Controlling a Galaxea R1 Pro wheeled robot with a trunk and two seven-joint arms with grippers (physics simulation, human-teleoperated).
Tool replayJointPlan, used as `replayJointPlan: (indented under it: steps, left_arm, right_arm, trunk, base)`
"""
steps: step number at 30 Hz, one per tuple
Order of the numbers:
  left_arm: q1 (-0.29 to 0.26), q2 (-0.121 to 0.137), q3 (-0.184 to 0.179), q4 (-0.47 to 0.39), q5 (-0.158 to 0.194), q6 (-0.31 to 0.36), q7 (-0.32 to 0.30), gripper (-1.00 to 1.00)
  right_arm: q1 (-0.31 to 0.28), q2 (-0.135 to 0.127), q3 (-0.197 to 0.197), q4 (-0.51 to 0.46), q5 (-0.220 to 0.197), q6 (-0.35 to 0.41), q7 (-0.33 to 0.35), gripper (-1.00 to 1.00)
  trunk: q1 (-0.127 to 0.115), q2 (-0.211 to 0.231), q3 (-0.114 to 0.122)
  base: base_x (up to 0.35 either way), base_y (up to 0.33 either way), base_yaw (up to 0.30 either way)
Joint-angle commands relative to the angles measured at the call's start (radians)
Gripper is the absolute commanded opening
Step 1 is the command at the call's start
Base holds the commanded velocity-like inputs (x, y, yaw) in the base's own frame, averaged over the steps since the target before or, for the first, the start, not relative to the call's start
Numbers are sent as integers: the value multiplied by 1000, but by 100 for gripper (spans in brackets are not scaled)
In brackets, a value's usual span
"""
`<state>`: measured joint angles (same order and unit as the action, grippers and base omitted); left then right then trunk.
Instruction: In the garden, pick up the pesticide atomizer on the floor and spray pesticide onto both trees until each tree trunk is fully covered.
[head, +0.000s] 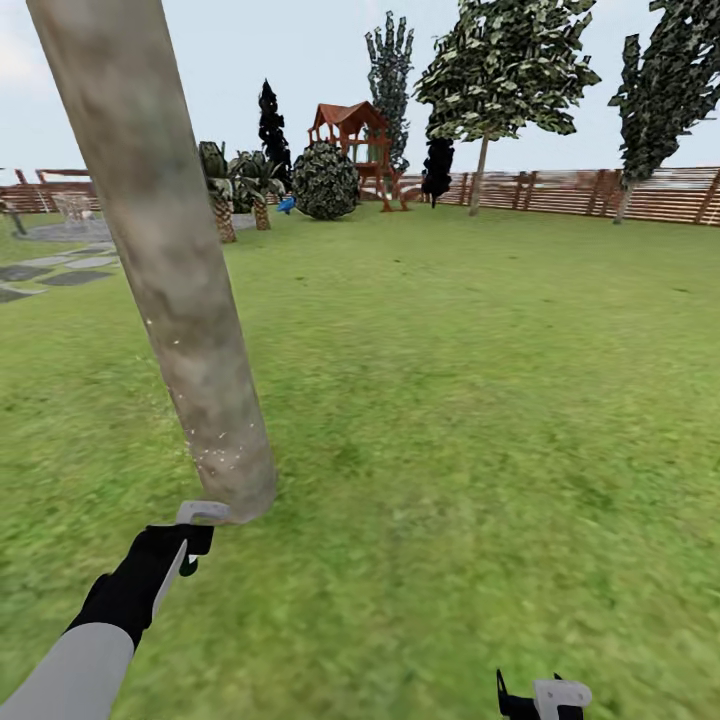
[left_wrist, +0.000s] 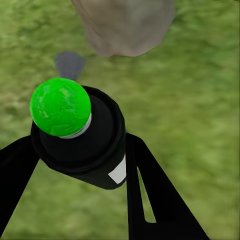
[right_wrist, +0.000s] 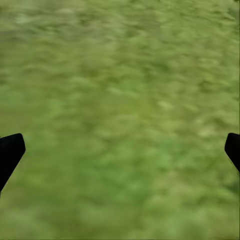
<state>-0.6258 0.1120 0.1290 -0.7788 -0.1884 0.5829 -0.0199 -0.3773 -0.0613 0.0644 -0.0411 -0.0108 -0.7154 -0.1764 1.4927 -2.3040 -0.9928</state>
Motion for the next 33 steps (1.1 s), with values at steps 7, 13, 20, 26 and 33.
replayJointPlan:
  steps: [7, 13, 20, 26, 33]
  left_arm:
    - [0, 0, 1, -2, 0, -1, 4, -100]
    - [0, 0, 3, -3, 1, -2, 5, -100]
    - [0, 0, 6, -3, 3, -3, 5, -100]
    - [-7, 1, -1, -6, 4, -4, -4, -100]
    - [-18, -26, -8, -124, 3, 10, -66, -100]
  right_arm:
    - [0, 0, 0, 0, 0, 0, 0, 100]
    - [0, 0, 0, 1, 0, 0, 0, 100]
    - [0, 0, 0, 1, 0, 1, 0, 100]
    - [0, 0, 0, 1, 0, 1, 0, 100]
    - [0, 0, 0, 0, 0, 1, 0, 100]
  trunk:
    - [0, 0, 0]
    - [0, 0, 0]
    - [0, 0, 0]
    - [0, 0, 0]
    - [0, 0, 0]
  base:
    - [113, -237, 100]
    - [38, -270, 265]
    - [175, -161, 278]
    - [7, -5, 278]
    - [-77, 0, 134]
